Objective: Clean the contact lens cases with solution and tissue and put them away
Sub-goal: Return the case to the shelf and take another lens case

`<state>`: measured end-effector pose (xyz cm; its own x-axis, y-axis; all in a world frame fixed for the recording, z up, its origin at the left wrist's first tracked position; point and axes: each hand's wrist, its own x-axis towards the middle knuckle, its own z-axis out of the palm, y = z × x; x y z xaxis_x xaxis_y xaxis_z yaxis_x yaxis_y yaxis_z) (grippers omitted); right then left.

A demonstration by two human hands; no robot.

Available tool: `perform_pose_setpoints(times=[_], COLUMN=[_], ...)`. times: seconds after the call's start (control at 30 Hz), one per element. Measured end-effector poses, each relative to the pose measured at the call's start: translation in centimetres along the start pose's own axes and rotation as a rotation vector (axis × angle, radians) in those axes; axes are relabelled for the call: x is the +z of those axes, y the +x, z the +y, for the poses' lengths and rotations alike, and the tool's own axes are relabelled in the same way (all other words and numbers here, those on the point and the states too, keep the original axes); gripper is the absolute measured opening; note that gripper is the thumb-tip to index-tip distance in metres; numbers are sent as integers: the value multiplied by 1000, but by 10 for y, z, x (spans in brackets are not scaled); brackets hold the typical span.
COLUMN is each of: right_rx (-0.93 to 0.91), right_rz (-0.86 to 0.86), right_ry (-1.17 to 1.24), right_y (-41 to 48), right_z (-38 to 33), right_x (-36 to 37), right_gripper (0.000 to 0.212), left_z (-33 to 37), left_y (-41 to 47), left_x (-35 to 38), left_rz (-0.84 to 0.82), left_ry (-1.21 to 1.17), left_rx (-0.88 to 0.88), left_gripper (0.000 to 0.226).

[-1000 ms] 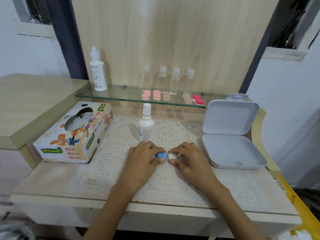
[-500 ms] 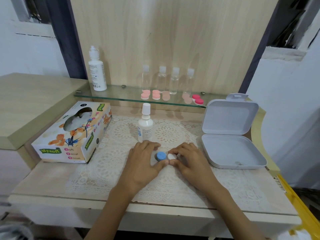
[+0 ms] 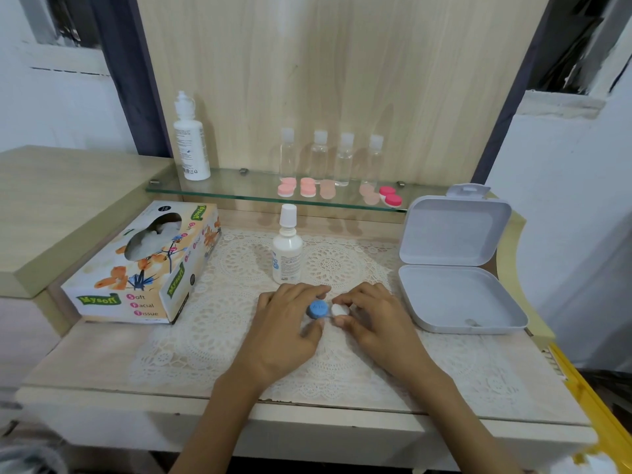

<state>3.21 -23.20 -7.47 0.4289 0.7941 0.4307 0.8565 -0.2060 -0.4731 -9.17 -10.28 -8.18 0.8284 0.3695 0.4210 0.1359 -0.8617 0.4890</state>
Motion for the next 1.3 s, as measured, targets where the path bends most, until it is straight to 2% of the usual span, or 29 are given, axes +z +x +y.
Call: perform_pose_setpoints(times=[0.17,0.37,0.57,0.97,1.17,1.3], right_rx=[5,4,4,15,26,41], right_rz=[8,13,19,22,22,12], right_ry=[1,0,12,17,26,23], right_y=[-1,-1,-1,-2,-3,-2], right_z=[0,-1,-1,-1,-2,-4], right_x=[1,0,1,1,0,-1], right_gripper=[27,25,24,24,25,31], left_z=[-3,-1,-4,-2,-2,-1], left_y=[1,0,2,-1,0,0], left_x=[-1,-1,1,0,-1,-2], left_rz=[22,21,66,51,81,86], left_ry=[-44,-79,-112,-100,-105,-105], left_rx=[-26,-15,-48,-68,-97,-106], left_gripper=[35,47,35,54,26,24])
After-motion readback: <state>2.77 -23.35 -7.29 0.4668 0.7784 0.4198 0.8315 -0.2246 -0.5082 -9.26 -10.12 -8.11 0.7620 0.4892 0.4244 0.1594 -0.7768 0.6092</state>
